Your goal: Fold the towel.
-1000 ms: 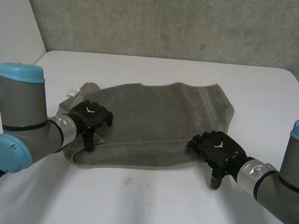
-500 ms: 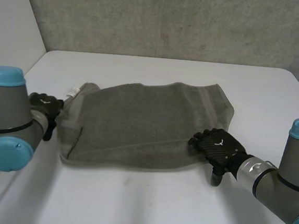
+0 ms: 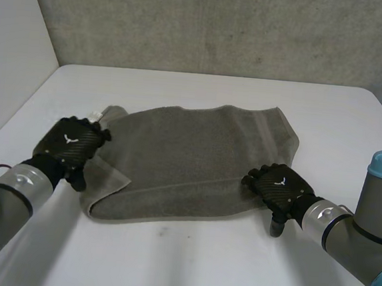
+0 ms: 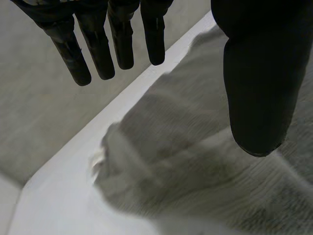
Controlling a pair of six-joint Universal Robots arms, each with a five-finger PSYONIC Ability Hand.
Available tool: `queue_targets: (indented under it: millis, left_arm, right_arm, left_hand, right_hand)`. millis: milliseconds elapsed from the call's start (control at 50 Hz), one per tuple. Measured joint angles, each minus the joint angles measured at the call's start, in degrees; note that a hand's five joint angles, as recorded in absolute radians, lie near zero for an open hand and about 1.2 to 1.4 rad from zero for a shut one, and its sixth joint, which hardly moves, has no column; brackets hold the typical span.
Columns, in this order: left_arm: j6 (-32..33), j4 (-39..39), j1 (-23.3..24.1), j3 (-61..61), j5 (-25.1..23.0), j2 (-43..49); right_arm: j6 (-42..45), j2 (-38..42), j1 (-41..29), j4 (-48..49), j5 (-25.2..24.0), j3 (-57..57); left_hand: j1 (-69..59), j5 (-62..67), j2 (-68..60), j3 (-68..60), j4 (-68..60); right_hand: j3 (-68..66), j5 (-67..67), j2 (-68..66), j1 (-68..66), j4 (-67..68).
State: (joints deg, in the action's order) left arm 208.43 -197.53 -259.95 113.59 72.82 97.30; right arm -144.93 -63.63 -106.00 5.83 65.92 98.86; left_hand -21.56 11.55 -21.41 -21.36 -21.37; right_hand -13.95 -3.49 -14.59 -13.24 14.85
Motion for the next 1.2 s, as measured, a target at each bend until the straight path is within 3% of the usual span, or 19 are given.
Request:
queue_targets:
  millis: [80, 160, 380, 540, 780, 1020, 1200]
  left_arm:
    - [3.56, -0.07, -2.58, 1.21, -8.74, -1.44]
    - [8.42, 0.4, -4.45, 1.08, -14.14, -1.01]
    - [31.52, 10.05, -6.72, -1.73, -17.25, 7.59]
    - [42.28, 15.58, -8.6, -0.71, -21.53, 10.05]
    - [43.68, 15.42, -9.35, 1.53, -25.33, 10.65]
    - [43.72, 12.54, -10.15, 1.09, -24.89, 12.75]
    - [43.71, 5.73, -10.73, 0.88, -23.66, 14.09]
  right_arm:
    - [0.0, -0.04, 0.0, -0.03, -0.01, 0.04]
    - [0.01, -0.07, 0.0, -0.03, -0.01, 0.08]
    - [0.01, -0.02, 0.0, -0.03, 0.0, 0.45]
    - [0.01, 0.13, 0.0, 0.03, -0.01, 0.37]
    - [0.09, 0.51, 0.0, 0.06, -0.01, 0.31]
    - [0.09, 0.63, 0.0, 0.05, 0.0, 0.36]
    - [0.09, 0.79, 0.01, 0.05, -0.01, 0.29]
  left_hand:
    - [-0.22, 0.48, -0.47, -0.52, -0.46]
    - [-0.61, 0.76, -0.78, -0.83, -0.74]
    - [-11.45, 11.36, -11.5, -11.56, -11.55]
    - [-8.58, 8.3, -8.62, -8.69, -8.67]
    - [-7.58, 7.71, -7.79, -7.8, -7.76]
    - [-16.86, 16.74, -17.07, -17.13, -16.99]
    - [-24.84, 24.71, -24.94, -24.99, -25.02]
  right_hand:
    - [0.0, 0.01, 0.0, 0.0, 0.0]
    - [0.0, 0.0, 0.0, 0.0, 0.0]
    - [0.0, 0.0, 0.0, 0.0, 0.0]
    - [0.0, 0.0, 0.0, 0.0, 0.0]
    - [0.0, 0.0, 0.0, 0.0, 0.0]
    - [0.0, 0.0, 0.0, 0.0, 0.0]
    - [0.0, 0.0, 0.0, 0.0, 0.0]
